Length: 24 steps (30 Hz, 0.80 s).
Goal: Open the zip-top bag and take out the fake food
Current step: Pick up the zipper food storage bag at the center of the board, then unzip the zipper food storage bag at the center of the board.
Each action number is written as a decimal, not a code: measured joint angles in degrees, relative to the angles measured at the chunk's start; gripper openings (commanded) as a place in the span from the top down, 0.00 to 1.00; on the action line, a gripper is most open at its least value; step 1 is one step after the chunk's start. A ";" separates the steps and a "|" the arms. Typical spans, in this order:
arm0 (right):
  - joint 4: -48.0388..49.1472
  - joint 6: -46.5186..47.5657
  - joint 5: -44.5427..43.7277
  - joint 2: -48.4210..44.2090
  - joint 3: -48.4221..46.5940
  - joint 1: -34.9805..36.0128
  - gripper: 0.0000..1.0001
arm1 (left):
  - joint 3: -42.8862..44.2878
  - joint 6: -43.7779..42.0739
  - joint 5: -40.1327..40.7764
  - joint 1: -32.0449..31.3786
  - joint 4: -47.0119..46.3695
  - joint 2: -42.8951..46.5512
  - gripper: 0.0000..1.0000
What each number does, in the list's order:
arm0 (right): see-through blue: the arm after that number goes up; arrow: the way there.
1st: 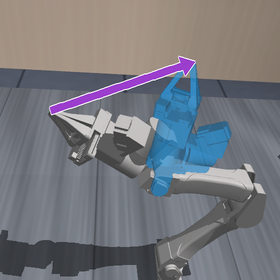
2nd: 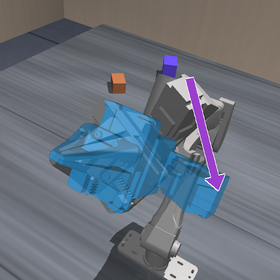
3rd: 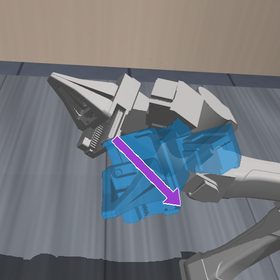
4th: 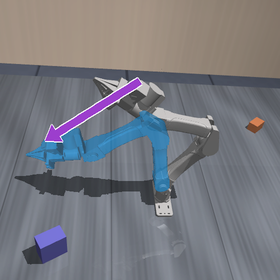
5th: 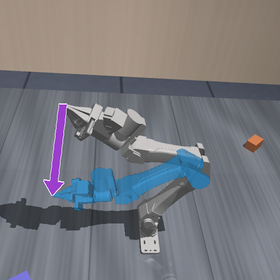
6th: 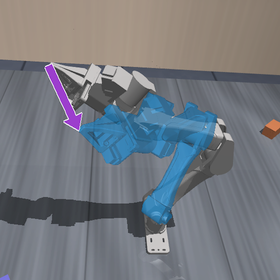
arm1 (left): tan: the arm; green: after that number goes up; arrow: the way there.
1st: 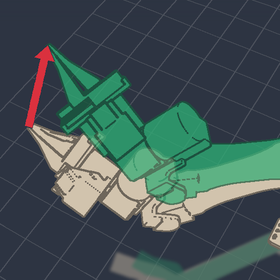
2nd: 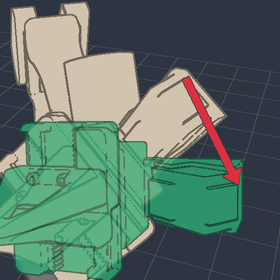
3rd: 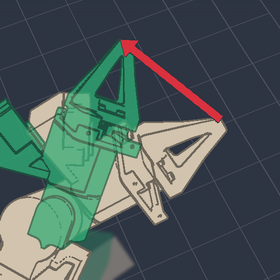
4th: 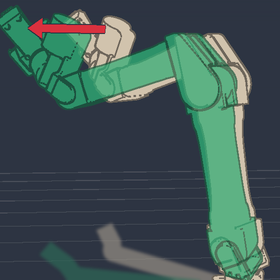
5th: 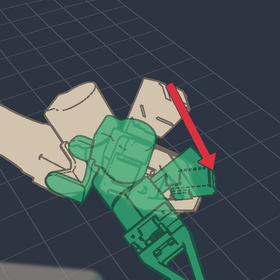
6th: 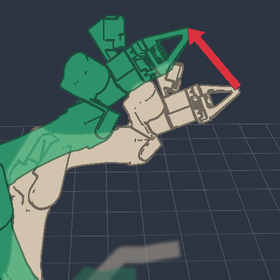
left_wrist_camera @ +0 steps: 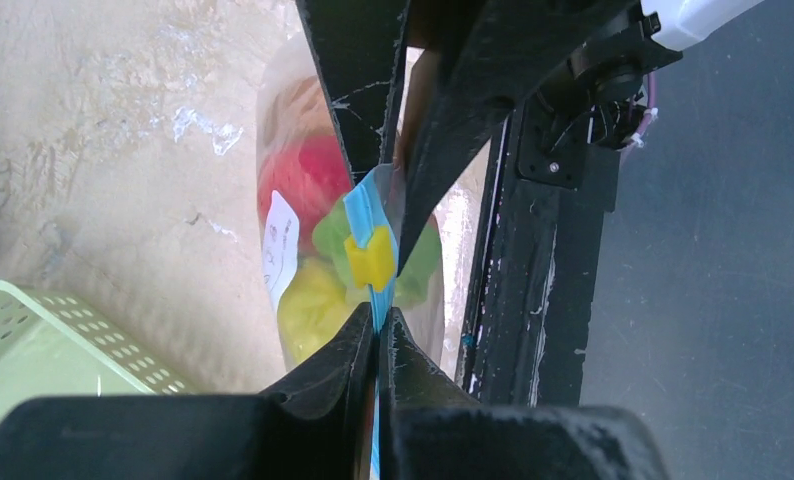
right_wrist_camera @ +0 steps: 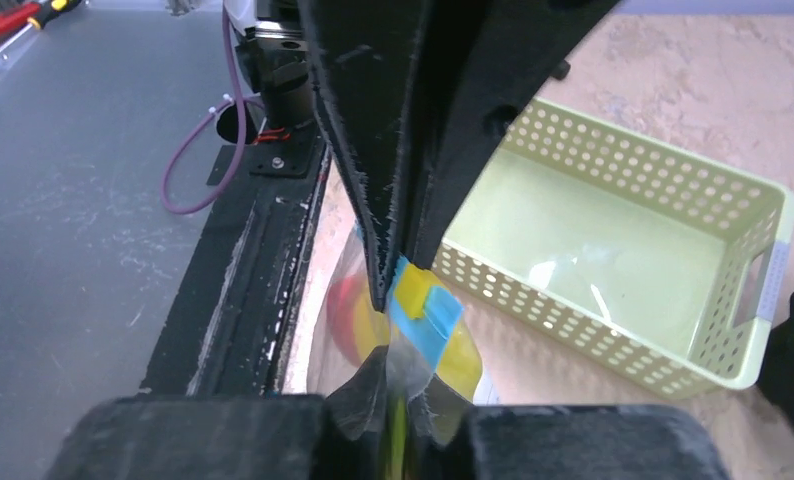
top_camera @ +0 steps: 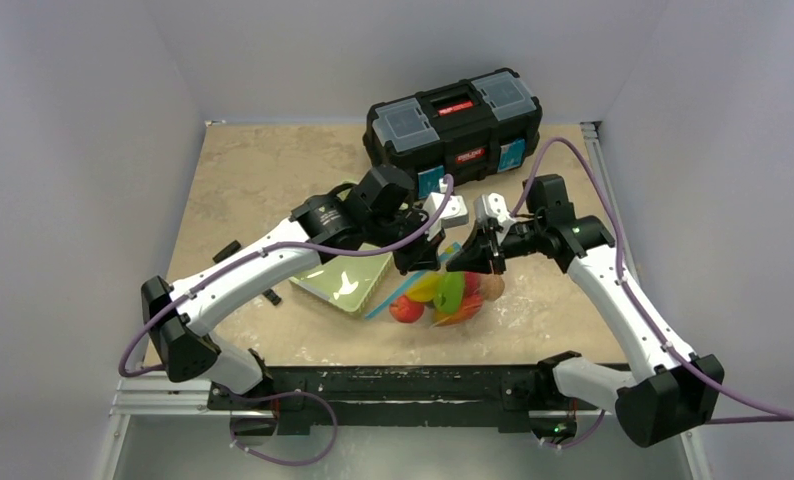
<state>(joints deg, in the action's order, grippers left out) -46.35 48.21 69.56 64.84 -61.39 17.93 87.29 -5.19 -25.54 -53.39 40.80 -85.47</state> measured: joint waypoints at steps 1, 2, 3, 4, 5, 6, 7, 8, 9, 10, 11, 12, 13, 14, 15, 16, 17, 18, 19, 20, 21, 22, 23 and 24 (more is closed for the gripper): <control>1.46 -1.44 -0.07 -0.04 0.46 0.00 1.00 | -0.11 0.11 -0.04 0.00 -0.02 0.09 1.00; 2.49 -2.38 -0.02 0.04 0.70 0.02 1.00 | -0.31 0.22 -0.04 0.02 -0.28 0.22 1.00; 3.13 -2.78 0.02 0.17 0.76 0.00 1.00 | -0.63 0.35 -0.04 0.02 -0.63 0.35 1.00; 3.34 -2.73 0.09 0.33 0.76 0.00 1.00 | -1.07 0.70 -0.04 0.02 -1.11 0.63 0.99; 3.32 -2.47 0.22 0.42 0.76 0.00 1.00 | -1.75 1.18 -0.04 0.02 -1.84 1.01 0.90; 3.23 -2.10 0.24 0.39 0.76 0.02 1.00 | -2.43 1.62 -0.09 0.02 -2.49 1.42 0.78; 3.19 -1.90 0.24 0.33 0.76 0.02 1.00 | -3.61 2.03 -0.31 0.02 -3.82 2.10 0.68; 3.17 -1.66 0.22 0.22 0.85 0.02 1.00 | -5.07 2.89 -0.72 0.02 -5.53 3.08 0.55; 3.39 -1.64 0.22 -0.04 1.18 0.02 1.00 | -7.30 3.93 -1.22 0.02 -7.91 4.52 0.45; 3.82 -1.70 0.24 -0.48 1.77 0.02 1.00 | -10.21 5.05 -1.70 0.02 -10.73 6.49 0.37; 4.39 -1.88 0.22 -1.07 2.69 0.02 1.00 | -13.55 6.19 -2.16 0.02 -13.27 8.87 0.29; 4.96 -2.12 0.20 -1.84 3.74 0.02 1.00 | -16.98 7.37 -2.43 0.02 -15.91 11.37 0.23; 5.42 -2.27 0.07 -2.62 4.74 0.07 1.00 | -20.63 8.66 -2.56 0.02 -18.38 14.16 0.18; 5.77 -2.36 -0.02 -3.37 5.57 0.13 1.00 | -24.26 9.73 -2.54 0.02 -21.11 17.03 0.15; 5.88 -2.36 -0.09 -3.91 6.12 0.31 1.00 | -27.56 10.91 -2.29 0.02 -23.96 19.74 0.14; 5.97 -2.32 -0.24 -4.20 6.40 0.57 1.00 | -30.49 11.89 -1.88 0.00 -26.84 22.21 0.14; 6.01 -2.32 -0.46 -4.24 6.45 0.85 1.00 | -32.39 12.79 -1.25 0.00 -29.09 23.82 0.14; 6.23 -2.21 -0.85 -4.15 6.45 1.31 1.00 | -34.12 13.81 -0.17 0.02 -31.65 25.27 0.13; 6.45 -2.12 -1.14 -4.02 6.45 1.75 1.00 | -34.93 14.82 0.81 0.02 -34.01 25.86 0.13; 6.58 -2.05 -1.40 -3.85 6.45 2.12 1.00 | -35.06 15.34 1.62 0.02 -35.69 25.79 0.13; 6.67 -1.97 -1.57 -3.69 6.45 2.45 1.00 | -35.04 16.26 2.47 0.02 -37.99 25.29 0.13; 6.73 -1.88 -1.73 -3.56 6.45 2.73 1.00 | -34.99 17.20 3.41 0.02 -40.65 24.39 0.15; 6.75 -1.84 -1.97 -3.43 6.45 2.89 1.00 | -34.97 17.90 3.89 0.00 -42.32 23.56 0.18; 6.84 -1.75 -2.32 -3.32 6.45 3.04 1.00 | -34.93 18.69 4.44 -0.04 -44.06 22.51 0.22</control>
<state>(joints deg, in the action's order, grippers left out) -39.51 46.46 67.24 61.52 -54.94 20.97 52.36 13.50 -21.10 -53.43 -3.27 -62.96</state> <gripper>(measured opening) 0.004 0.859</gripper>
